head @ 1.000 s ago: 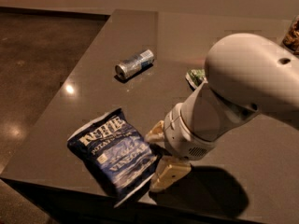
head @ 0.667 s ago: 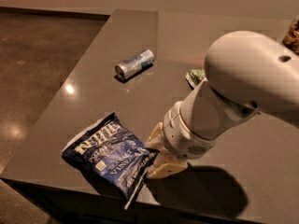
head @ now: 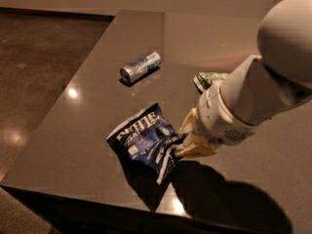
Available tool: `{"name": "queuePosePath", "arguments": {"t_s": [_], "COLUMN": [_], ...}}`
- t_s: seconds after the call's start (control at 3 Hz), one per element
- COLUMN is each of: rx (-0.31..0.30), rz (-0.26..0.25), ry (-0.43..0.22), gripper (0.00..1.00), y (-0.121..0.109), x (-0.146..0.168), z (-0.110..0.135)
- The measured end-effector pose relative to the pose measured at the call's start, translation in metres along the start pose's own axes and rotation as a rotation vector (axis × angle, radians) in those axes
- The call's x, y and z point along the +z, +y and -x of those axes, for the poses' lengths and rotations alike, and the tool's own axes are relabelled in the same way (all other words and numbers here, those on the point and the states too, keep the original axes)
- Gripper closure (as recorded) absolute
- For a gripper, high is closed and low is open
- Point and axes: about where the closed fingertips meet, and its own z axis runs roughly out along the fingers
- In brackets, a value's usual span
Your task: Move blue chip bag near green jalapeno chip bag
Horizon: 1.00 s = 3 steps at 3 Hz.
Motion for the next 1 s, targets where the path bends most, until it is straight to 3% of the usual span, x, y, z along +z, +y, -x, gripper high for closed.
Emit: {"name": "queuePosePath", "arguments": {"t_s": [0.67,1.0], "rx": [0.097,0.112], "rz": [-0.153,-0.193], "ry": [0.113,0.159], "gripper": [1.00,1.00], "y": [-0.043,-0.062], "x": [-0.070,-0.091], "z": [-0.063,-0.091]}}
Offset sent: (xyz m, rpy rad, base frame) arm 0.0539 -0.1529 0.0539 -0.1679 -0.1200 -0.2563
